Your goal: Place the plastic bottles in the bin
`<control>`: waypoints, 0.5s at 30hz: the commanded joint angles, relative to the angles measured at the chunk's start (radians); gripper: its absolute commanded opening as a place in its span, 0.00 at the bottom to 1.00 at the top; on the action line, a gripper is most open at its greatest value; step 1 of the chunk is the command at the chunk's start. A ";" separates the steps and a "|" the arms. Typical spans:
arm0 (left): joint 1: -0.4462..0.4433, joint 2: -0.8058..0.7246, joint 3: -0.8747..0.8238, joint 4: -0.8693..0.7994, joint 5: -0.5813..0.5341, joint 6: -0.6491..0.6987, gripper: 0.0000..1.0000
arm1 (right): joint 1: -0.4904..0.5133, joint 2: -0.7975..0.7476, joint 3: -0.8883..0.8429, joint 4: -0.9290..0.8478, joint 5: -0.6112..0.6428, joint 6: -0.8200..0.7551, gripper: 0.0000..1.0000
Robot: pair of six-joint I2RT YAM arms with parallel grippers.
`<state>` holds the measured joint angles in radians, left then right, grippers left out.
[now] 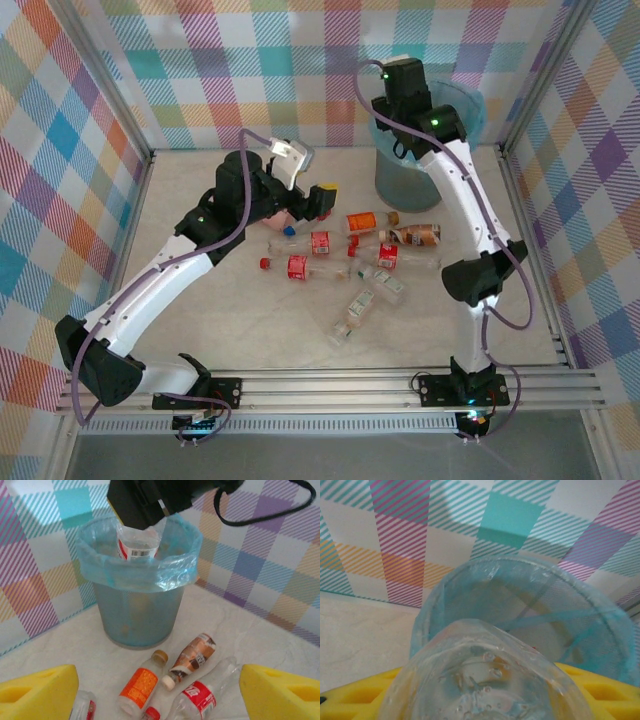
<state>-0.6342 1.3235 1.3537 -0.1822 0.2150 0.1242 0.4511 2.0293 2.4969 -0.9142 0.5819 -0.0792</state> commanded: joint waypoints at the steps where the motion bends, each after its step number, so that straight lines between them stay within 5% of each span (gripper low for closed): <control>1: -0.004 0.008 -0.036 -0.011 -0.002 0.029 0.84 | -0.015 0.033 0.049 -0.079 -0.046 0.103 0.65; 15: -0.001 0.017 -0.084 0.032 0.024 -0.006 0.84 | -0.127 0.181 0.043 -0.119 -0.238 0.258 0.72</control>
<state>-0.6342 1.3411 1.2797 -0.1810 0.2237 0.1265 0.3405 2.1792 2.5214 -0.9840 0.4248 0.1181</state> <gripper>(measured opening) 0.836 0.720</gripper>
